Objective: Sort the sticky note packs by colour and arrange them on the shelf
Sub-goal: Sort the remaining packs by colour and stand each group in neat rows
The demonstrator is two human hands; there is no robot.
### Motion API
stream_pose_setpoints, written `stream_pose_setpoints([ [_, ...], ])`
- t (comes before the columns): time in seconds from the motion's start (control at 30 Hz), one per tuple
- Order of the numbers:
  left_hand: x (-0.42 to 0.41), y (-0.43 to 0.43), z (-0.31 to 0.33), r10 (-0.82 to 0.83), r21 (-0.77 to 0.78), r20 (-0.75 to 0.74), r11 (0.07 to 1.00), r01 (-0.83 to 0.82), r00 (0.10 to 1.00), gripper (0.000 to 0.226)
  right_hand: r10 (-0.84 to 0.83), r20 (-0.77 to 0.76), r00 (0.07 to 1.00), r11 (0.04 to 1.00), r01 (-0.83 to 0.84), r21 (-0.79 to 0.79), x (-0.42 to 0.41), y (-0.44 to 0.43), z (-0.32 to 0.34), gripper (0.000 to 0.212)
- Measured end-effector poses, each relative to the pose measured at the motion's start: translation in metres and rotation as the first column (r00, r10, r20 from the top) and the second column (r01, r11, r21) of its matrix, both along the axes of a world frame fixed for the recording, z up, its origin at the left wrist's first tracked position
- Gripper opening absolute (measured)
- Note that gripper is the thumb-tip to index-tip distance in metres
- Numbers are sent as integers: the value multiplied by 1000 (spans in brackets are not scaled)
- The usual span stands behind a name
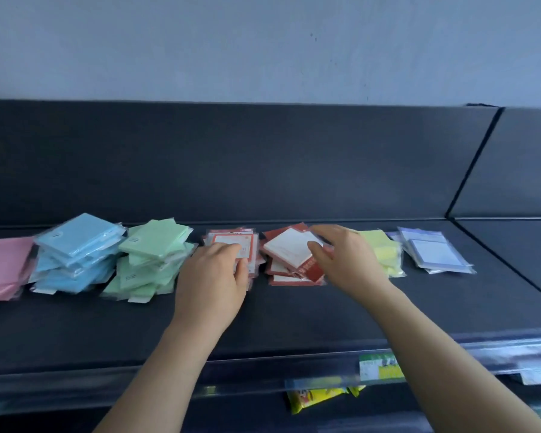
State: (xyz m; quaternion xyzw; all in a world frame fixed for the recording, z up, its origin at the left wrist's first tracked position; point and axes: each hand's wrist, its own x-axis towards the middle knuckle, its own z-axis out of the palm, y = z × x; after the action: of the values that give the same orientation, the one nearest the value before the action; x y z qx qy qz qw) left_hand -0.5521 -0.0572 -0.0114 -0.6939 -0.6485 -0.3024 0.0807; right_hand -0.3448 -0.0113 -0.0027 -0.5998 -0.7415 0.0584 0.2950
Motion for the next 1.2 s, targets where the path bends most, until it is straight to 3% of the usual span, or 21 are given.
stream_pose_setpoints([
  [0.17,68,-3,4,-87,26,27,996,86,996,12,-49,54,997,999,49,16,74,-23,1,36],
  [0.7,366,-6,-4,-297,4,173,954,301,939,28,-249,97,964,968,250,4,368,-82,-4,28],
  [1.2,566,70,2,-508,-105,139,846,522,850,34,-525,44,850,849,527,-39,573,-45,-11,33],
])
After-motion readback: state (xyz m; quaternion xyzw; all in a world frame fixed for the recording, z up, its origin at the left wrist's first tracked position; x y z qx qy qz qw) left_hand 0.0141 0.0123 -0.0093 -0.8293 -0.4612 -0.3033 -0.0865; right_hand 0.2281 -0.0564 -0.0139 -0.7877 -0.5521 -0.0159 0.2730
